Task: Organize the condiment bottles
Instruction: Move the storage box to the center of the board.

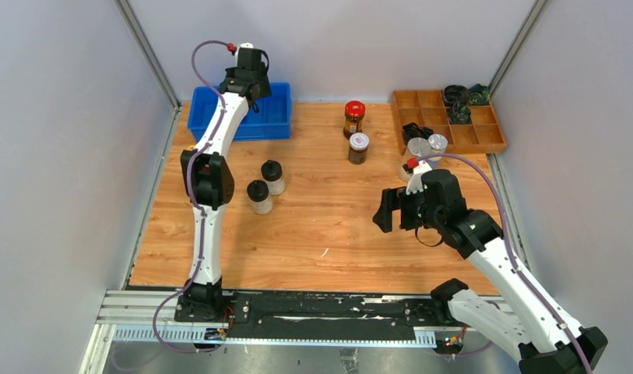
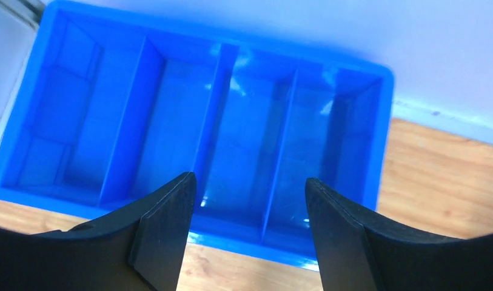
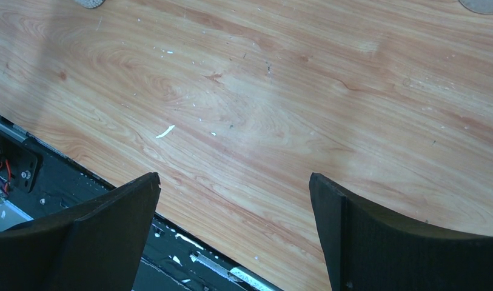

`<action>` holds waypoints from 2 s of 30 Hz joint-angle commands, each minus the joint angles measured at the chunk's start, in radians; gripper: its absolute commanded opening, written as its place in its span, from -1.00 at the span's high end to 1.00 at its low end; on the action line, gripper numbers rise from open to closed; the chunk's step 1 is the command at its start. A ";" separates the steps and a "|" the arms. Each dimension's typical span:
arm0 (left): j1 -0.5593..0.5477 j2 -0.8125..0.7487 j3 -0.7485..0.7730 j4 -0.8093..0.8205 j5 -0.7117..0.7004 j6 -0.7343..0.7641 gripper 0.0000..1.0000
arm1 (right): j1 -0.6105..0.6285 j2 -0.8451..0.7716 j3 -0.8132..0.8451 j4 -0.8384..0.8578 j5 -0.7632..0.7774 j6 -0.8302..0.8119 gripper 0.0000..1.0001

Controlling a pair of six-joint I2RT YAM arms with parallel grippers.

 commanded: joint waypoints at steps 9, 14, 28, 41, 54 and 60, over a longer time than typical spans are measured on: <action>0.005 -0.022 -0.258 0.059 0.097 -0.046 -0.41 | 0.005 0.043 -0.001 0.006 -0.032 -0.021 -1.00; 0.005 -0.005 -0.284 0.051 0.092 -0.061 -0.40 | 0.006 0.045 -0.009 0.018 -0.041 -0.019 -1.00; -0.006 -0.038 -0.402 0.054 0.108 -0.079 -0.08 | 0.005 0.037 -0.019 0.026 -0.047 -0.017 -1.00; -0.027 -0.088 -0.512 0.018 0.144 -0.064 0.60 | 0.006 0.003 -0.022 0.023 -0.060 -0.009 -1.00; -0.181 -0.197 -0.612 0.019 0.122 -0.100 0.63 | 0.006 -0.049 -0.018 0.001 -0.072 0.003 -1.00; -0.243 -0.203 -0.643 0.019 0.104 -0.137 0.63 | 0.005 -0.076 -0.018 -0.014 -0.071 0.003 -1.00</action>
